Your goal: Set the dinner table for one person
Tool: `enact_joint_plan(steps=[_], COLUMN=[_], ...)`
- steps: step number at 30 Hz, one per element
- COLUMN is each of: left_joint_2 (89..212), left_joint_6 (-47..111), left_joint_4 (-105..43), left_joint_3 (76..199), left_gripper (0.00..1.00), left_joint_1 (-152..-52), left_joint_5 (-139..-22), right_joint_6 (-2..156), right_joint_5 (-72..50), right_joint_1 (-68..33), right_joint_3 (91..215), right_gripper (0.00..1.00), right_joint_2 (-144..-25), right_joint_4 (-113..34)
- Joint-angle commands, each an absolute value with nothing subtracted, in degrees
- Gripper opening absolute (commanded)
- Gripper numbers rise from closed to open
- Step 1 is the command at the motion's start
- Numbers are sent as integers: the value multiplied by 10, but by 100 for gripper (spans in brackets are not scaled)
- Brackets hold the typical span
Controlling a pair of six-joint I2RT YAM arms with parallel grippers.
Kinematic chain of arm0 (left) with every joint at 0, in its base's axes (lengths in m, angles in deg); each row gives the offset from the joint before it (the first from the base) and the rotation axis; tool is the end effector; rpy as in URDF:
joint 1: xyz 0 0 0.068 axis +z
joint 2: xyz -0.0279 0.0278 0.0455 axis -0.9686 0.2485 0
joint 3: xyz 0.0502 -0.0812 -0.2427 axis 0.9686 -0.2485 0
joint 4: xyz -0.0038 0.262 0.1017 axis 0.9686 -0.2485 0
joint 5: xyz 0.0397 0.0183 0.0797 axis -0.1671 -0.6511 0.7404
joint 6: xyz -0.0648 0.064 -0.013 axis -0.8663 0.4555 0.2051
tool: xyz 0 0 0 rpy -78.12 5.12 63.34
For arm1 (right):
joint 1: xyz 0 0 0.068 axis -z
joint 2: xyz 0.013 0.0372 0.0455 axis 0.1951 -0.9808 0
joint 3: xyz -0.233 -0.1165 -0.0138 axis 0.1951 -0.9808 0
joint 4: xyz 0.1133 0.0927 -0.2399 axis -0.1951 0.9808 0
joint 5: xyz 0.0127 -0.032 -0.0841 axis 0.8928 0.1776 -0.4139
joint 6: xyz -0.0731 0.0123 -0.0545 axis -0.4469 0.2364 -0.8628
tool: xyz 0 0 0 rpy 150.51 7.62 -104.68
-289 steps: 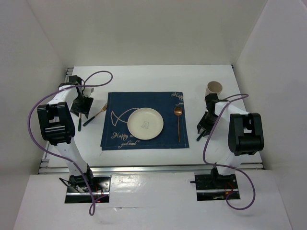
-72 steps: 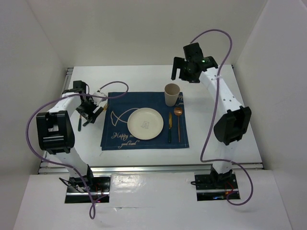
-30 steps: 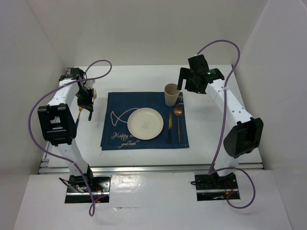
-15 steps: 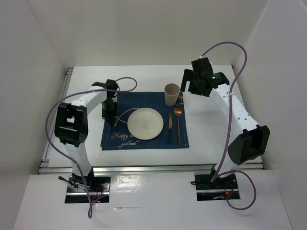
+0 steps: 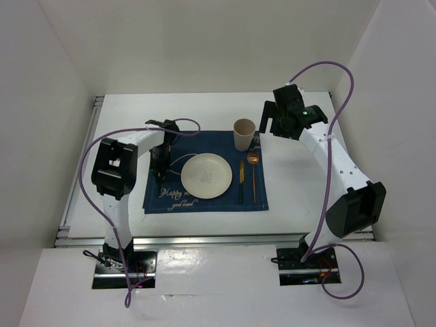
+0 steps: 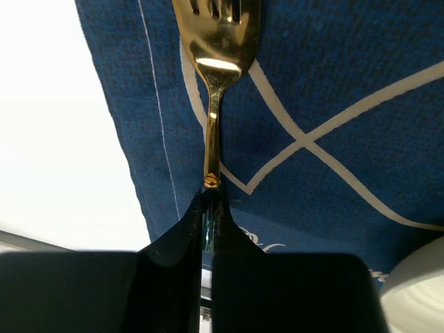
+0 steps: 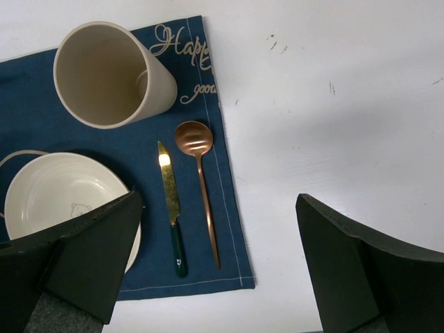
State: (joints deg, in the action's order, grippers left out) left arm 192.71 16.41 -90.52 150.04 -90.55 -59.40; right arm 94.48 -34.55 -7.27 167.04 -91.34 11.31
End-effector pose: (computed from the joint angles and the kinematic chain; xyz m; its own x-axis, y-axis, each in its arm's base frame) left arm 0.3817 -0.0829 0.0846 -0.9746 -0.2062 -0.0878 -0.2202 0.9537 0.2047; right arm 0.3627 0.0976 0.3133 -0.7193 0.1769 -0.6718 0.1736 0.9821 0.0727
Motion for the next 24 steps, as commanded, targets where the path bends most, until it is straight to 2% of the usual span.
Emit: enact_joint_plan(steps=[1, 4, 7, 8, 9, 10, 16, 24], left_joint_2=[1937, 1937, 1937, 1937, 1937, 1932, 1919, 1802], left_joint_6=[146, 160, 171, 177, 183, 183, 202, 270], left_joint_4=[-916, -903, -903, -903, -903, -903, -908, -893], left_joint_3=[1505, 1490, 1490, 1495, 1495, 1495, 1506, 1524], left_gripper=[0, 3, 21, 29, 40, 44, 51, 57], left_joint_1=[-910, -910, -910, -910, -910, -910, -910, -910], left_joint_5=[-547, -558, -573, -582, -590, -596, -598, -561], right_joint_6=[941, 941, 941, 941, 941, 941, 936, 936], right_joint_5=[-369, -369, -369, -364, -364, -364, -364, -352], right_joint_1=[-78, -78, -78, -78, -78, -78, -78, -78], right_joint_3=[1668, 1668, 1668, 1668, 1668, 1668, 1662, 1643], right_gripper=[100, 100, 100, 100, 100, 100, 100, 100], right_joint_2=[-889, -894, -901, -901, -901, -907, -907, -907], right_joint_4=[116, 116, 116, 116, 116, 116, 111, 101])
